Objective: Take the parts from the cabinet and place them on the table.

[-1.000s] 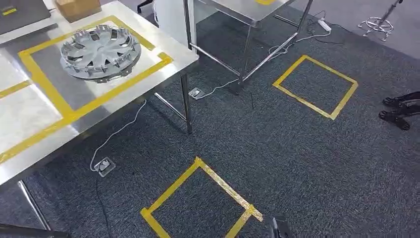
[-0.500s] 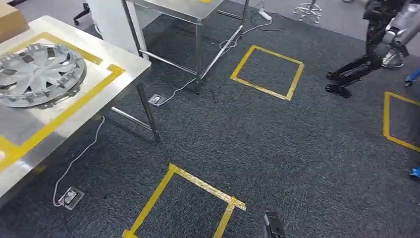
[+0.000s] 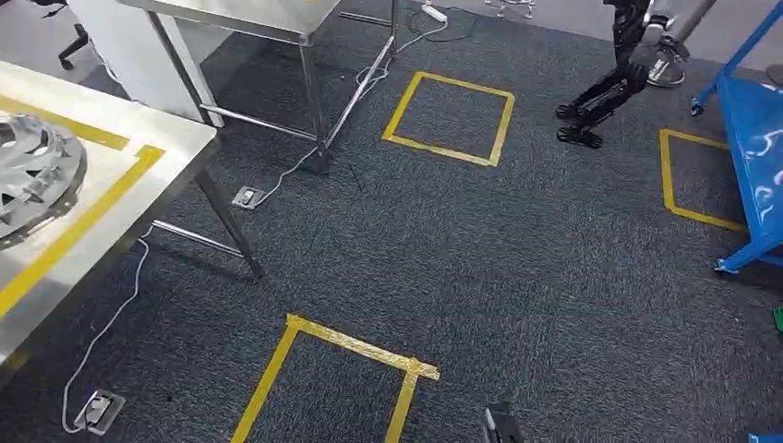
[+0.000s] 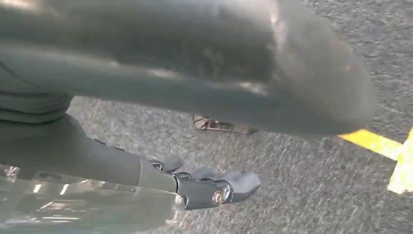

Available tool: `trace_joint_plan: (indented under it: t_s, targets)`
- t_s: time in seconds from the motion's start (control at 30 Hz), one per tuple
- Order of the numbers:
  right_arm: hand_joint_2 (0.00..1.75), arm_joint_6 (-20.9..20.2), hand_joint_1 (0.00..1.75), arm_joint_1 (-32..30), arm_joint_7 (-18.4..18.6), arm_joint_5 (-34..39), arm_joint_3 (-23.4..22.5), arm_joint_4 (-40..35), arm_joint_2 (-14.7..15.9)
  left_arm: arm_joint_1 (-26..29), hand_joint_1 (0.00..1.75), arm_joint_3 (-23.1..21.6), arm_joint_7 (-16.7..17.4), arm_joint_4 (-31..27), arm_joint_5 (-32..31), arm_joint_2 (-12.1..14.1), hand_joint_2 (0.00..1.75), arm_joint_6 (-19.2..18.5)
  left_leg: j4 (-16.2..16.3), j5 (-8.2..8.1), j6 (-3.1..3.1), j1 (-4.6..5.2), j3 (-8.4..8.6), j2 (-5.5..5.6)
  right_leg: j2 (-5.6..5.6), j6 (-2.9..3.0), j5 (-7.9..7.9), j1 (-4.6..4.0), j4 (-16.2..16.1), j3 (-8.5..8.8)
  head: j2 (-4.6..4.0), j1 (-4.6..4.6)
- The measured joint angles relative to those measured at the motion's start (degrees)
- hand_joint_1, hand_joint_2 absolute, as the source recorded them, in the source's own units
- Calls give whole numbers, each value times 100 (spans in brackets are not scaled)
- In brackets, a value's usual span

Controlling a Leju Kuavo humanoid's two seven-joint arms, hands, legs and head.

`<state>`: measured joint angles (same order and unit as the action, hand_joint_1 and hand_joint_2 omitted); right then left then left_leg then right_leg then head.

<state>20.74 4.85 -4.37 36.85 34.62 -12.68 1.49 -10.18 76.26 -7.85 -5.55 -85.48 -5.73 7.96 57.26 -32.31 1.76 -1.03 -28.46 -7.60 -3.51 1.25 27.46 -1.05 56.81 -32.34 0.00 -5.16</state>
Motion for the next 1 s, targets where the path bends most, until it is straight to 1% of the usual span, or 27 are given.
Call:
trace_joint_plan:
  t_s: [0.03, 0.07, 0.1, 0.13, 0.17, 0.2, 0.23, 0.27, 0.3, 0.33, 0.37, 0.4, 0.47, 0.5, 0.53, 0.57, 0.6, 0.63, 0.67, 0.7, 0.73, 0.77, 0.83, 0.87, 0.9, 0.93, 1.0]
  targets:
    - [0, 9, 0, -7, -35, -5, 50, -4, -31, -11, 0, 35, 68, -2, -41, 55, 0, -9, 105, -80, 7, -29, -1, 510, 35, 18, -17, 15, -50, 31, -2, 39]
    - [0, 31, 0, 25, -46, 18, 79, -2, -29, -4, 0, 68, 125, -2, -119, 66, 0, -46, 410, -243, -7, -24, -163, 777, 107, 56, -22, 26, -66, 47, 0, 77]
    - [0, 37, 0, 60, -83, 48, 83, -4, -37, 19, 0, 83, 178, -2, -221, 77, 0, -77, 880, -440, -13, -12, -412, 841, 181, 90, -15, 27, -65, 51, 0, 112]
    - [0, 48, 0, 75, -112, 59, 88, -4, -61, 39, 0, 88, 221, -2, -311, 90, 0, -103, 1325, -597, -9, -2, -671, 842, 270, 107, -3, 19, -58, 58, 0, 184]
    - [0, 50, 0, 74, -138, 83, 101, -4, -68, 62, 0, 90, 239, 0, -369, 92, 0, -118, 1668, -660, -3, 5, -899, 829, 367, 122, 10, 6, -52, 71, 0, 214]
    - [0, 52, 0, 65, -144, 96, 127, -4, -81, 71, 0, 90, 241, 0, -398, 96, 0, -129, 1747, -571, 1, 6, -1013, 807, 456, 133, 26, 4, -38, 90, 0, 227]
    - [0, 52, 0, 48, -144, 98, 147, -4, -83, 70, 0, 90, 241, 0, -413, 94, 0, -131, 1562, -340, -2, 3, -1003, 789, 545, 123, 52, 3, -20, 110, 0, 238]
    - [0, 52, 0, 39, -146, 98, 173, -2, -94, 66, 0, 90, 241, 4, -424, 92, 0, -142, 1228, -63, -10, -2, -894, 801, 624, 114, 74, 5, -1, 135, 0, 258]
    - [0, 52, 0, 39, -146, 96, 194, -4, -99, 64, 0, 90, 241, 4, -431, 94, 0, -147, 706, 283, -19, -10, -697, 903, 714, 95, 115, 8, 29, 169, 0, 278]
    - [0, 52, 0, 37, -149, 98, 204, -4, -110, 67, 0, 90, 241, 4, -435, 99, 0, -147, 374, 458, -33, -33, -589, 1191, 759, 76, 152, 21, 60, 158, 0, 293]
    - [0, 59, 0, 57, -149, 98, 212, -2, -114, 67, 0, 88, 245, 4, -435, 112, 0, -155, 323, 350, -73, -73, -552, 1460, 819, 33, 182, 3, 106, 134, 0, 308]
    - [0, 61, 0, 68, -151, 98, 219, -4, -116, 71, 0, 88, 243, 4, -435, 111, 0, -162, 168, 313, -66, -63, -481, 1393, 914, 1, 200, 36, 143, 96, 0, 299]
    - [0, 70, 0, 64, -186, 79, 230, -4, -153, 85, 0, 90, 219, 7, -429, 98, 0, -186, 196, 295, -120, -2, -459, 1217, 1089, -89, 164, 100, 99, 64, 0, 299]
    - [0, 89, 0, 57, -203, 57, 249, -2, -168, 85, 0, 86, 203, 7, -433, 79, 0, -210, 132, 309, -146, -40, -416, 1117, 1175, -117, 178, 83, 96, 61, 0, 308]
    - [0, 103, 0, 40, -205, 55, 267, -2, -168, 75, 0, 81, 204, 2, -435, 70, 0, -230, 82, 315, -171, -48, -358, 1029, 906, -136, 228, 72, 167, 53, 0, 293]
    - [0, 109, 0, 51, -208, 55, 315, -2, -199, 80, 0, 74, 212, 2, -435, 61, 0, -251, 48, 296, -213, -34, -305, 921, 606, -176, 355, 65, 389, -54, 0, 197]
    - [0, 109, 0, 80, -206, 52, 337, -4, -206, 91, 0, 59, 242, 2, -437, 57, 0, -277, 45, 276, -242, -17, -271, 809, 476, -212, 541, 89, 769, -261, 0, 149]
    - [0, 107, 0, 100, -201, 52, 352, -4, -217, 102, 0, 50, 258, 2, -437, 61, 0, -291, 46, 245, -252, -4, -248, 689, 413, -243, 733, 113, 1236, -521, 0, 138]
    - [0, 101, 0, 100, -181, 48, 367, -4, -232, 106, 0, 44, 258, 2, -437, 61, 0, -300, 46, 223, -252, 2, -229, 584, 379, -265, 845, 136, 1593, -730, 0, 140]
    - [0, 98, 0, 84, -162, 50, 374, -4, -234, 101, 0, 42, 239, 2, -437, 61, 0, -302, 47, 193, -247, 5, -210, 500, 369, -285, 864, 158, 1828, -883, 0, 144]
    - [0, 98, 0, 54, -144, 57, 383, -4, -232, 96, 0, 39, 204, 2, -437, 61, 0, -304, 47, 171, -239, 7, -184, 430, 359, -289, 766, 162, 1808, -898, 0, 138]
    - [0, 103, 0, 25, -144, 79, 405, -2, -232, 87, 0, 40, 144, 2, -437, 64, 0, -313, 47, 143, -219, 5, -149, 365, 341, -281, 510, 164, 1517, -775, 0, 125]
    - [0, 120, 0, 11, -171, 111, 422, -2, -227, 72, 0, 37, 68, 2, -435, 61, 0, -346, 45, 97, -197, 3, -80, 292, 225, -235, 20, 153, 696, -382, 0, 90]
    - [0, 129, 0, 24, -214, 122, 442, -2, -225, 64, 0, 37, 40, 2, -435, 42, 0, -361, 31, 69, -173, 4, -58, 240, -65, -186, -36, 94, 259, -150, 0, 72]
    - [0, 131, 0, 44, -232, 140, 465, -4, -223, 60, 0, 37, 29, 0, -435, 31, 0, -365, 41, 42, -129, 38, -46, 216, -88, -137, 2, 38, 146, -97, 0, 74]
    - [0, 136, 0, 63, -249, 153, 466, -4, -223, 64, 0, 37, 29, 2, -435, 29, 0, -367, 31, 44, -109, 37, -47, 167, -70, -99, 25, 35, 158, -119, 0, 57]
    - [0, 140, 0, 35, -262, 155, 468, -2, -221, 60, 0, 37, 24, 2, -435, -2, 0, -369, -4, 26, -52, 15, 1, 59, 43, -51, 41, 6, 135, -131, 0, 92]
